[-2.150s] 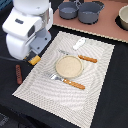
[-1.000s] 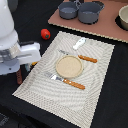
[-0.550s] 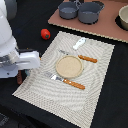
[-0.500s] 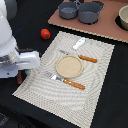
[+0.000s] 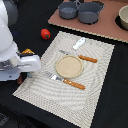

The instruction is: Interact with the objects in diverse but meaningful ways.

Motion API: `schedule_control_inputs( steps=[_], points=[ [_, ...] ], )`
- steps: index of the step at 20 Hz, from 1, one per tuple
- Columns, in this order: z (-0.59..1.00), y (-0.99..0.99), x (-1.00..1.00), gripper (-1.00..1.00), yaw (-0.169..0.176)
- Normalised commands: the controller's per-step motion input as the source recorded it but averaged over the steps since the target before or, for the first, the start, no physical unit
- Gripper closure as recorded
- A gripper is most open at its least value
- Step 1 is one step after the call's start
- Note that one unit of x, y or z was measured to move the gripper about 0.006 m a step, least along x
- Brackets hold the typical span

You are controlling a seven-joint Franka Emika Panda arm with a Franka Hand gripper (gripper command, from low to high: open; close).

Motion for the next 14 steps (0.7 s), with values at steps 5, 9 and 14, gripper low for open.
schedule_control_inputs(
  steps=[5, 9, 14],
  points=[
    [-0.26, 0.0, -0.04, -1.0, 0.0],
    [-0.26, -0.04, 0.0, 1.0, 0.0],
    [-0.23, -0.02, 0.0, 1.0, 0.0]
  ],
)
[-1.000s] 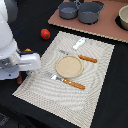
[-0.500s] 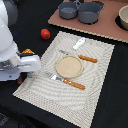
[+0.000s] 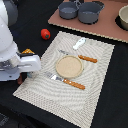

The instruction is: Interact with the objects in diverse but meaningful ways.

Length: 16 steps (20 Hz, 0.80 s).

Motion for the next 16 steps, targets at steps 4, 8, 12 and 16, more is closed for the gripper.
schedule_control_inputs(
  steps=[4, 8, 12, 16],
  points=[
    [-0.23, -0.02, 0.0, 1.0, 0.0],
    [-0.12, -0.03, -0.05, 1.0, 0.0],
    [0.06, -0.16, -0.62, 1.0, 0.0],
    [0.36, -0.2, -0.68, 1.0, 0.0]
  ],
)
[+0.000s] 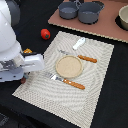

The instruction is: Interact with the objects in diverse but meaningful ways.

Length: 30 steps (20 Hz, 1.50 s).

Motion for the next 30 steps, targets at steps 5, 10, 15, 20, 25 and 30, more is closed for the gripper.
schedule_control_inputs(
  steps=[5, 10, 15, 20, 25, 30],
  points=[
    [0.28, -0.27, -0.77, 1.0, 0.0],
    [0.68, 0.03, -0.06, 1.0, 0.006],
    [0.98, 0.35, 0.63, 1.0, 0.034],
    [0.96, 0.53, 0.67, 1.0, 0.039],
    [0.68, 0.77, 0.44, 1.0, 0.049],
    [0.52, 0.92, 0.25, 1.0, 0.055]
  ],
)
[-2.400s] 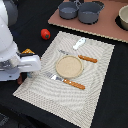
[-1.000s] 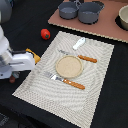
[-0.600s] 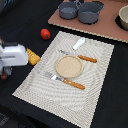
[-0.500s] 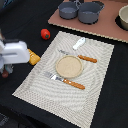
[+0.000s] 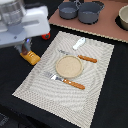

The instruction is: Interact with the objects in diverse but meaningful ways.

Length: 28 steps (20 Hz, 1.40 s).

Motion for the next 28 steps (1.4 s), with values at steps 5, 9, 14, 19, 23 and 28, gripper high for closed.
schedule_control_inputs(
  steps=[5, 9, 14, 19, 23, 28],
  points=[
    [0.35, 0.94, 0.24, 1.0, 0.052],
    [0.11, 0.9, 0.21, 1.0, 0.049],
    [-0.01, 0.79, 0.12, 1.0, 0.048],
    [-0.06, 0.76, 0.11, 1.0, 0.051],
    [-0.05, 0.78, 0.13, 1.0, 0.043],
    [-0.09, 0.65, 0.15, 1.0, 0.011]
  ],
)
